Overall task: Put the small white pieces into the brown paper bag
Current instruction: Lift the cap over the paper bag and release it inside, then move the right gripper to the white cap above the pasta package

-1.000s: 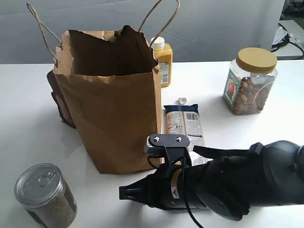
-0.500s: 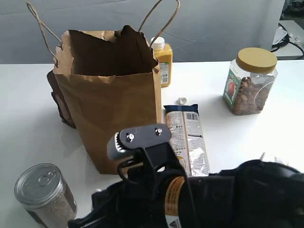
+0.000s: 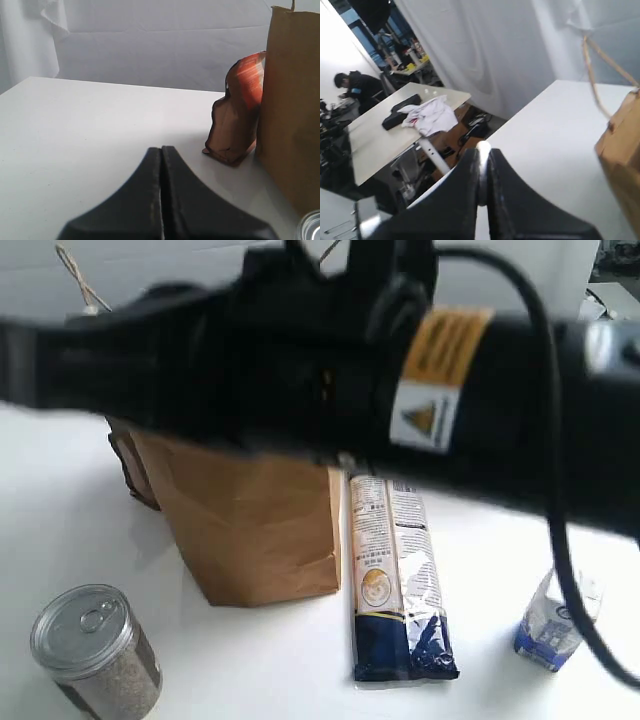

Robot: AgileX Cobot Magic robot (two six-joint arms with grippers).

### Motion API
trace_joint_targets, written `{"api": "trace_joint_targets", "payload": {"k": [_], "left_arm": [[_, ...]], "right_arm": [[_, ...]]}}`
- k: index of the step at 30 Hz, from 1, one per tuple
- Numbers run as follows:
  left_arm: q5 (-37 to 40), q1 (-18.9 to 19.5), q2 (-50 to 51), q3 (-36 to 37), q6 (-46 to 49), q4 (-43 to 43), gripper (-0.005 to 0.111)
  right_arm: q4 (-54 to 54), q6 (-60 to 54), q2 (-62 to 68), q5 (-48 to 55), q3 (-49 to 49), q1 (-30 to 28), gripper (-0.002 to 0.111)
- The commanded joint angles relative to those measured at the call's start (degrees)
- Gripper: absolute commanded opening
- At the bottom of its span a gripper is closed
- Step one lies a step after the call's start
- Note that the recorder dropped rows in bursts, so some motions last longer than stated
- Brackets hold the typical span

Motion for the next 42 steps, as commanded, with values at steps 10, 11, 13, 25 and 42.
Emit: {"api": "trace_joint_targets", "payload": {"k": [10, 11, 13, 25, 42], "left_arm": [[-0.13, -0.31, -0.20, 0.20, -0.31, -0.45, 0.000], [-0.13, -0.31, -0.20, 0.20, -0.31, -0.45, 0.000], [-0.13, -0.31, -0.20, 0.20, -0.31, -0.45, 0.000], [-0.13, -0.31, -0.20, 0.20, -0.31, -0.45, 0.000], [-0.13, -0.31, -0.20, 0.20, -0.31, -0.45, 0.000]], "right_arm": [[-0.85, -2.89, 14.94, 18.97, -18.00, -13.66, 0.000], [-0.85, -3.49, 15.93, 20.36, -19.12, -13.91, 0.002], [-0.85, -4.35, 18.28, 23.03, -21.27, -14.16, 0.009], [-0.14, -3.79, 23.12, 27.26, -25.45, -14.16, 0.045], [-0.52, -8.88, 12.02, 36.41, -22.36, -6.01, 0.000]]}}
